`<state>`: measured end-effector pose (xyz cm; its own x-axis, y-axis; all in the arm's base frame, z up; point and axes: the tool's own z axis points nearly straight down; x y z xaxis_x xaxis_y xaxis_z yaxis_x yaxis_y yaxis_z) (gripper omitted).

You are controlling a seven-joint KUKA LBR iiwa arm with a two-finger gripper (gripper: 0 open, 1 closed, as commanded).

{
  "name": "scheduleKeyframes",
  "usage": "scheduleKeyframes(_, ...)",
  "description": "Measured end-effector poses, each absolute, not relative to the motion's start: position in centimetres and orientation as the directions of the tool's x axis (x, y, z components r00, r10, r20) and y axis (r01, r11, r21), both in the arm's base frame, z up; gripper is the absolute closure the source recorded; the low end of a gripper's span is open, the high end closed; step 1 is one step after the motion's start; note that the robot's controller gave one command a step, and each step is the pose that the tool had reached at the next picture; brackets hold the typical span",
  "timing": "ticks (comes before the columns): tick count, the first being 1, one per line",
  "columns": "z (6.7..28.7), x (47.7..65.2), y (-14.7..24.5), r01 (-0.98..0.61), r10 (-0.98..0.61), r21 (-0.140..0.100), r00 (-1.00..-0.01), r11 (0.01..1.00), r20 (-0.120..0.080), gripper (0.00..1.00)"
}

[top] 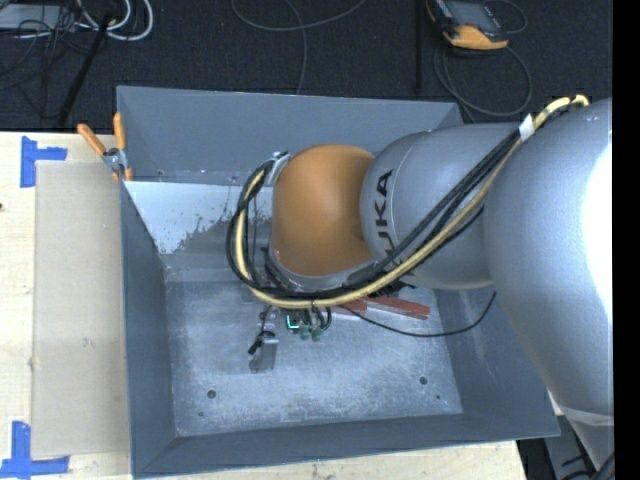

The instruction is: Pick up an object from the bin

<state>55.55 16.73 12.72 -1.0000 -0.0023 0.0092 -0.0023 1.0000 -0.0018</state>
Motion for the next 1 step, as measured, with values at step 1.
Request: scheduleKeyframes(1,21.8,59.25,11.17,0.008,0.008,0.0,-1.0,1.0,-0.011,0.0)
